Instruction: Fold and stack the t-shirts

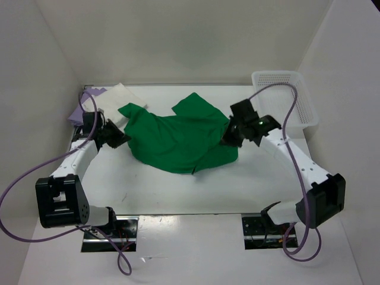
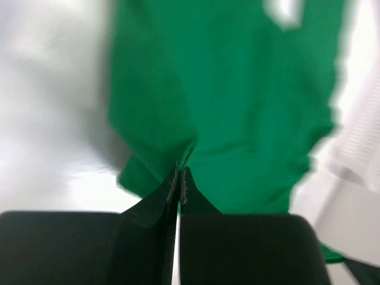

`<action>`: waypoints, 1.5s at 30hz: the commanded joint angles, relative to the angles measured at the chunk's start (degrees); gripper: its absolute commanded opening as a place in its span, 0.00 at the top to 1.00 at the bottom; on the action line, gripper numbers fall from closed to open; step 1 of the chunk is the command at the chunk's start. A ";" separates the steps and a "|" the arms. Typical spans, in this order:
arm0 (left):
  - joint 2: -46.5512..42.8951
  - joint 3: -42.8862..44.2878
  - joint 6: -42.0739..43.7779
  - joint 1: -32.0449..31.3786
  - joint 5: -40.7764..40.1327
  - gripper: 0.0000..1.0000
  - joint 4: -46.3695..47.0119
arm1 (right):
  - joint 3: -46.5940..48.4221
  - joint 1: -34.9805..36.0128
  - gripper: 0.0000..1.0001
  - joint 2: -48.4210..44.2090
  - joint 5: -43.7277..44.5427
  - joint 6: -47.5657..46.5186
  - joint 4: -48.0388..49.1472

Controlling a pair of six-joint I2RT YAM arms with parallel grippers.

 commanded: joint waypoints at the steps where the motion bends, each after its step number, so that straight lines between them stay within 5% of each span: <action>1: -1.02 12.56 -2.46 -1.09 7.33 1.00 1.76 | 17.55 -2.04 1.00 -2.34 6.95 -6.70 -5.76; 8: -1.56 44.54 -4.05 3.82 13.76 1.00 -3.16 | 67.60 -2.04 1.00 7.06 16.98 -15.58 -18.94; 11: -2.00 54.92 -4.67 7.08 13.77 1.00 -5.62 | 79.10 -2.04 1.00 8.30 18.21 -17.52 -20.36; 22: -4.63 65.75 -3.35 7.70 7.01 1.00 -13.09 | 87.39 -2.57 1.00 4.79 14.61 -18.14 -9.73; 28: -0.51 54.00 -4.49 7.09 5.00 1.00 -5.73 | 86.34 -6.26 1.00 17.68 15.14 -22.26 -7.10; 34: 8.71 46.16 -3.70 2.18 -1.61 1.00 -0.80 | 91.58 -18.29 1.00 35.86 -0.59 -21.66 -3.05; 39: 19.26 53.70 -3.70 0.85 -1.00 1.00 -0.79 | 99.41 -20.06 1.00 42.67 -2.35 -19.64 -0.50; 45: 23.14 71.87 -5.20 0.85 -1.00 1.00 -0.79 | 99.42 -24.36 1.00 38.46 -7.78 -13.33 11.61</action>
